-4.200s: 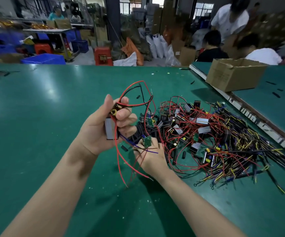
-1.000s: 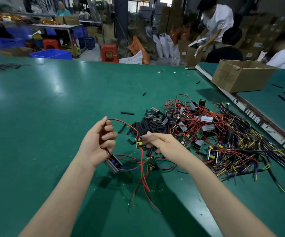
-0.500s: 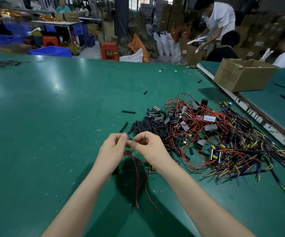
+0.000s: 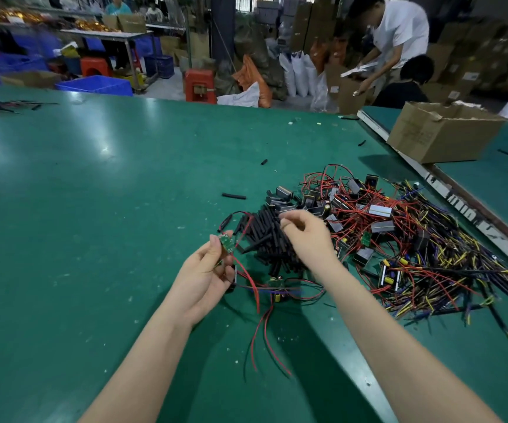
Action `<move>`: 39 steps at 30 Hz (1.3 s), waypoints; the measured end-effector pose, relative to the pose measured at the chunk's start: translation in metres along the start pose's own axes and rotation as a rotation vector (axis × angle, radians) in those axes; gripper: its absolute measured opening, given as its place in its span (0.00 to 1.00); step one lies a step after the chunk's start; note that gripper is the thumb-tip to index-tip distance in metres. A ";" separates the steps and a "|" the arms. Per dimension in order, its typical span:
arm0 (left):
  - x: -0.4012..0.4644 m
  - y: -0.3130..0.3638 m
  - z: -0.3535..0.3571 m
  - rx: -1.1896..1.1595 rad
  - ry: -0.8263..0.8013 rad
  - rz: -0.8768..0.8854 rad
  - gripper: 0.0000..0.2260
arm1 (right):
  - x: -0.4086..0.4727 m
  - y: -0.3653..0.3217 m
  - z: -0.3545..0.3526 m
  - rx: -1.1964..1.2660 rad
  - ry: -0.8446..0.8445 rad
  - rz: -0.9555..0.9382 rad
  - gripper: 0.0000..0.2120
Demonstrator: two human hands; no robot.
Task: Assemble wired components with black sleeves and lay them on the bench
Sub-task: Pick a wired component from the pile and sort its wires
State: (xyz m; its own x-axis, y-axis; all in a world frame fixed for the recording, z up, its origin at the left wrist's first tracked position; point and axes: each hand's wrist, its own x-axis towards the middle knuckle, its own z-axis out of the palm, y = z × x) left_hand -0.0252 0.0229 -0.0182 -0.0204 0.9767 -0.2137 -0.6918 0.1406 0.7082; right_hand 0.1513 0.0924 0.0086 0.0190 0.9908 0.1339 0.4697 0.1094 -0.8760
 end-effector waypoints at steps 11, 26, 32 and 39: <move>0.000 -0.006 0.015 0.045 -0.062 -0.031 0.12 | 0.074 0.037 -0.034 -0.860 -0.254 -0.056 0.14; 0.000 -0.010 0.027 -0.011 -0.019 -0.066 0.10 | 0.063 0.041 -0.043 -0.670 0.153 -0.310 0.10; -0.002 -0.014 0.029 0.038 -0.053 -0.030 0.10 | 0.028 0.006 -0.042 0.536 -0.011 0.091 0.07; -0.004 -0.027 0.052 0.227 -0.054 -0.015 0.11 | -0.030 -0.006 0.002 0.775 -0.264 0.449 0.19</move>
State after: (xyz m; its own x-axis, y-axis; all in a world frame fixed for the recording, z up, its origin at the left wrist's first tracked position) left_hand 0.0312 0.0237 -0.0015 0.0316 0.9807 -0.1930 -0.5117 0.1818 0.8397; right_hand 0.1459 0.0626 0.0092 -0.1896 0.9289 -0.3182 -0.2547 -0.3596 -0.8977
